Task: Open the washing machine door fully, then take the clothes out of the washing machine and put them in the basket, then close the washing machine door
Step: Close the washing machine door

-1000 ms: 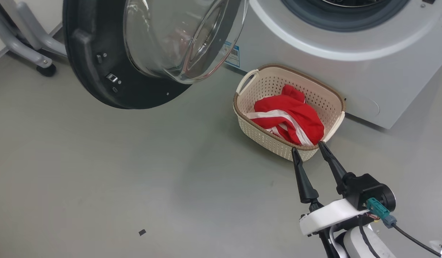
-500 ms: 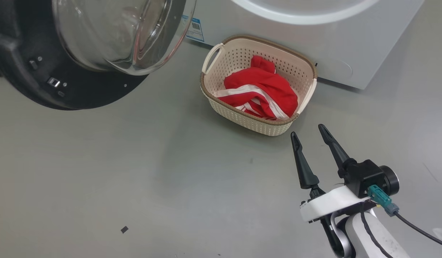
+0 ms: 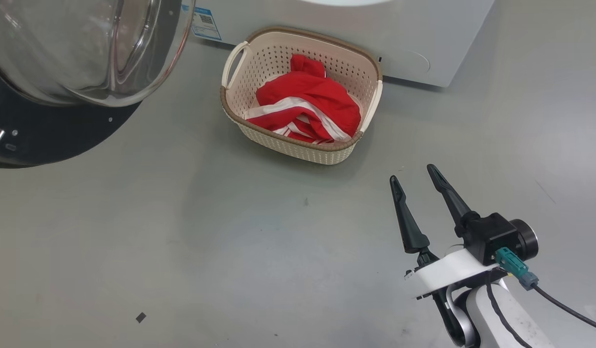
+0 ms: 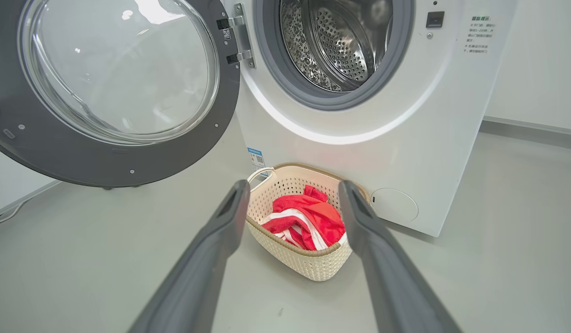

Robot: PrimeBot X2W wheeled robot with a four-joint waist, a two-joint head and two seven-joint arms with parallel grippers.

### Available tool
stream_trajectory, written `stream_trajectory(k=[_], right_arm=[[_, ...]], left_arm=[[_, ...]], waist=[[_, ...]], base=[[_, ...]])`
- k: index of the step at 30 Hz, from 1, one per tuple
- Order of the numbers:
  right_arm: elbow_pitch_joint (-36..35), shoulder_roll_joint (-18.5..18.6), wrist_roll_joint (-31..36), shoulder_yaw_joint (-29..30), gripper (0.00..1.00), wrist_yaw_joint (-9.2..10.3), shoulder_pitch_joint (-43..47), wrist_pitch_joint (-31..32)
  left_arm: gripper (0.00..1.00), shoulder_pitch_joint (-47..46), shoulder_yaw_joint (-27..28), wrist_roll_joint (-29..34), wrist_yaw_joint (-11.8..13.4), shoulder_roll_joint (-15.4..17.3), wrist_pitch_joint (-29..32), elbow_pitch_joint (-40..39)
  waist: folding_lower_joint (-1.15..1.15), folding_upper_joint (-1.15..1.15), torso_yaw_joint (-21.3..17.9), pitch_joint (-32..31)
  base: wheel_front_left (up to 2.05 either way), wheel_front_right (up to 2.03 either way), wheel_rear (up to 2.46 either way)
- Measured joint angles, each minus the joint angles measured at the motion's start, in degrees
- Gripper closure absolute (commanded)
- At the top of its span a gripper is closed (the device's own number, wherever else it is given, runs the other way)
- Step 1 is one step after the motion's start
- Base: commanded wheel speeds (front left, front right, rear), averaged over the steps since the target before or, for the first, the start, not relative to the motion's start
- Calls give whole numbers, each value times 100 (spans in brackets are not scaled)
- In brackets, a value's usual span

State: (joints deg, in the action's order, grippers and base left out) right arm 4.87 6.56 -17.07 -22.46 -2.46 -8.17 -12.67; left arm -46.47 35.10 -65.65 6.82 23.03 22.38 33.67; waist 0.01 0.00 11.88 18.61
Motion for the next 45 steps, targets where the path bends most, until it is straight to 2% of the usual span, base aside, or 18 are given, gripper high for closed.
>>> stream_trajectory(k=[14, 20, 28, 45], right_arm=[[-51, 34, 0, 36, 0, 1, -19, -1], [-53, 34, 0, 38, 0, 1, -79, -1], [-55, 33, 0, 44, 0, 1, -100, -2], [59, 18, -15, 101, 0, 7, -118, -30]], left_arm=[[100, -572, 82, 7, 46, 101, 442, 1093], [100, -738, 31, -40, 46, -33, 844, 1616], [100, -923, 37, -38, 46, 15, 942, 1892], [100, -1173, -131, -51, 46, -16, 1555, 2150]], waist=[[0, 0, -143, 138], [0, 0, -135, 161], [0, 0, -130, 158], [0, 0, -92, -13]], base=[[0, 0, 0], [0, 0, 0], [0, 0, 0], [0, 0, 0]])
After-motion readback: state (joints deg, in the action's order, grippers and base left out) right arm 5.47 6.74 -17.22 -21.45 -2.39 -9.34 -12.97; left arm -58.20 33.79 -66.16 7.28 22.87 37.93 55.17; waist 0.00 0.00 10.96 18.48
